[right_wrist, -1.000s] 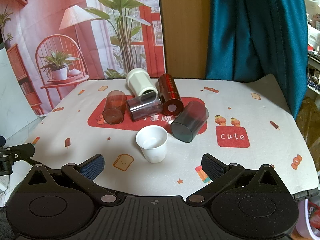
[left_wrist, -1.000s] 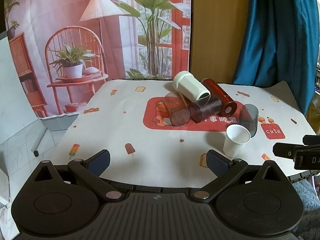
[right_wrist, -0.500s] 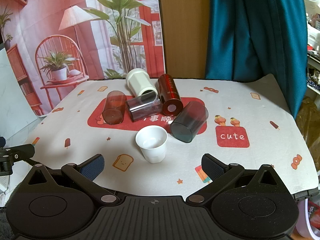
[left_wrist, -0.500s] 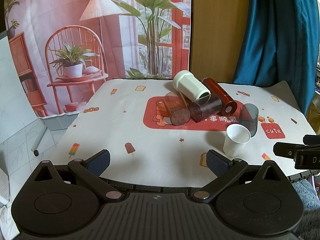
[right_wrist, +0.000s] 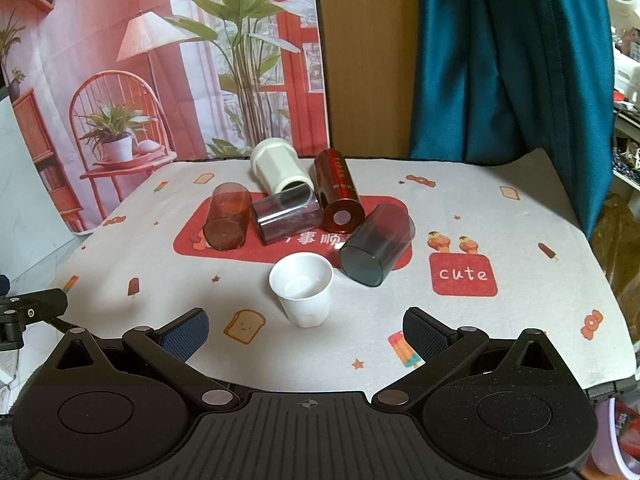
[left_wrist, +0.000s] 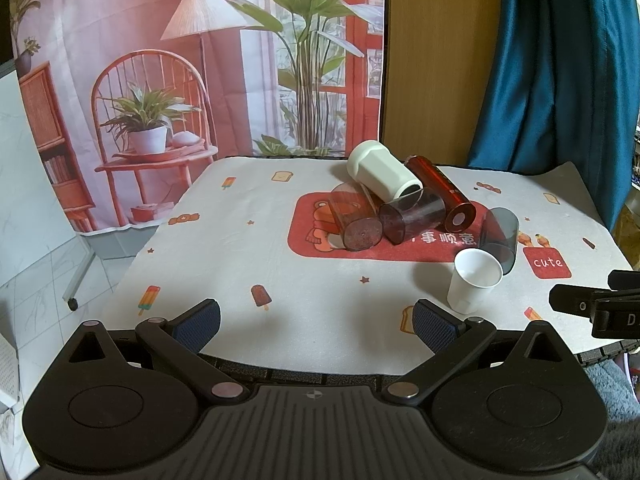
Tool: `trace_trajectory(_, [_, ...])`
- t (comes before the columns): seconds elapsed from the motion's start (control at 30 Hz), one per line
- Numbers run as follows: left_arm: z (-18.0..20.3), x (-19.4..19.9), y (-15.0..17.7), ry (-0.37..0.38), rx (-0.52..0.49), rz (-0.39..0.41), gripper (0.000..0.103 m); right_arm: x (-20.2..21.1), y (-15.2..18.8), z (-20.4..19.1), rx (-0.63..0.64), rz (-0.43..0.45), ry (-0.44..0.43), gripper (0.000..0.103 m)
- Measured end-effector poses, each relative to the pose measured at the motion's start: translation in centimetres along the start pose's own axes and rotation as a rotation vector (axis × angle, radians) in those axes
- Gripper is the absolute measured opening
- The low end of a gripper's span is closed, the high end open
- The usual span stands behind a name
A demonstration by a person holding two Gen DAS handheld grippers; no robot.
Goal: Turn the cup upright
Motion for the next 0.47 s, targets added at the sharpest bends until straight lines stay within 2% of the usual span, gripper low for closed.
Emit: trace_trajectory(0.47, [-0.2, -0.15, -0.17, -0.001, 0.019, -0.001, 0.103, -0.04, -0.03, 0.3, -0.001, -0.001, 0.0, 0.103])
Point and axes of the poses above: each gripper's, at about its wrist camera, not at the fingertips, and x roughly against the way its jaws point, z to its right, y to its underside, the point moved 7 cm from there along -x, roughly the way its jaws point, and after that the axes turned 15 degrees about -x, right-handed, at the moved point
